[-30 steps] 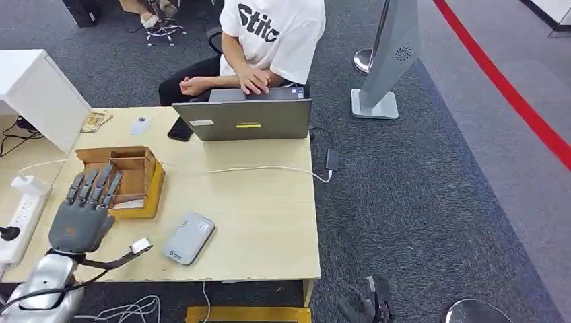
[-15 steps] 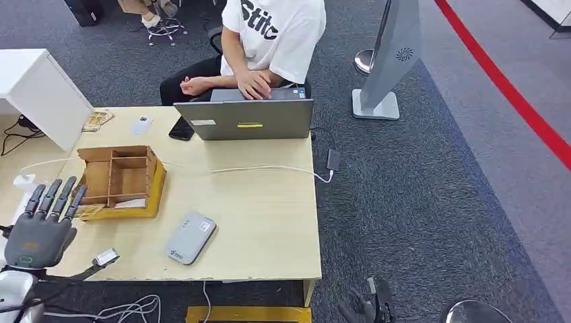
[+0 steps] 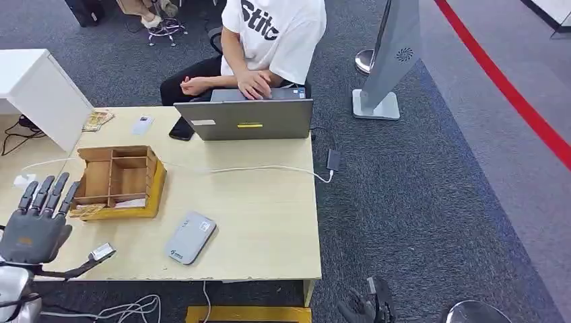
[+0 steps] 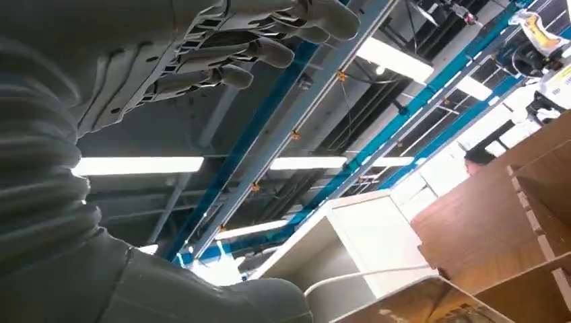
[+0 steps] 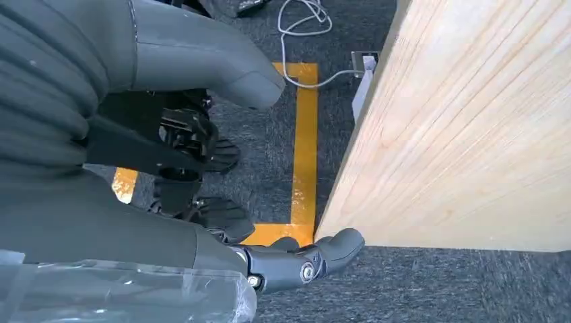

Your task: Pass the card to the sensor for recognition and then transmit it.

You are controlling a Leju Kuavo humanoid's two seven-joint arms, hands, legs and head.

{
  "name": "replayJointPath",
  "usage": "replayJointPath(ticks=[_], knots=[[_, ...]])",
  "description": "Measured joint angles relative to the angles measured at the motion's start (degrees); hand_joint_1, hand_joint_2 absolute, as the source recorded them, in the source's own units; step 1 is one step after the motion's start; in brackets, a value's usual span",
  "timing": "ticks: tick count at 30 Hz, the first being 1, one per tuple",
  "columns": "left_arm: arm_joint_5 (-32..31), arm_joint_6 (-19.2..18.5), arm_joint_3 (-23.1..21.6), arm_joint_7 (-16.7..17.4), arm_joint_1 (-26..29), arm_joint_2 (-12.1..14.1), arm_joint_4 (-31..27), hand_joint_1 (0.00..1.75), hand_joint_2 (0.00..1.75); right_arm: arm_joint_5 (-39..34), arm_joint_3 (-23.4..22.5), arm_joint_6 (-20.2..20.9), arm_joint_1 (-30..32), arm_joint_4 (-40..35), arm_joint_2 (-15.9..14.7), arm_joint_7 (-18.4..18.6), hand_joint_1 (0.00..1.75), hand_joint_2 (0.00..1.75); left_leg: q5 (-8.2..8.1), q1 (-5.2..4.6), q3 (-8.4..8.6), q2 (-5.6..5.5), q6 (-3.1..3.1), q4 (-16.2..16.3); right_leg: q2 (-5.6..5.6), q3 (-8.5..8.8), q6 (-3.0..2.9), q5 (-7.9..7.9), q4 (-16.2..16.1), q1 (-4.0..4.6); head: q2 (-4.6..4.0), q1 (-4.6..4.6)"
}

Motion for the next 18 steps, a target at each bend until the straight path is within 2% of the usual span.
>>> replayJointPath(ticks=[5, 10, 18], knots=[[0.07, 0.0, 0.74, 0.07, -4.58, -2.32, 6.27, 0.0, 1.75, 0.26, 0.39, -0.15, -0.42, 0.0, 0.0, 0.81, 0.0, 1.75, 0.05, 0.0, -0.01, -0.01, 0.05, 0.01, -0.04, 0.01, -0.02, 0.05, 0.0, 0.0, 0.0, -0.02], [-0.07, 0.0, 0.72, 3.13, -7.91, -4.07, 12.36, 0.0, 1.75, 0.35, 0.85, -0.22, -0.93, 0.0, 0.37, 1.33, 0.0, 1.75, 0.04, 0.0, 0.0, 0.01, 0.04, 0.01, -0.01, 0.0, -0.04, 0.07, 0.0, 0.0, 0.0, 0.0], [-0.04, 0.0, 0.72, 3.06, -10.29, -4.79, 16.24, 0.0, 1.75, 0.35, 1.75, -0.17, -1.01, 0.0, 0.46, 1.38, 0.0, 1.75, 0.04, 0.0, -0.01, 0.01, 0.04, 0.01, 0.0, -0.02, -0.04, 0.06, 0.0, 0.0, 0.0, -0.02]])
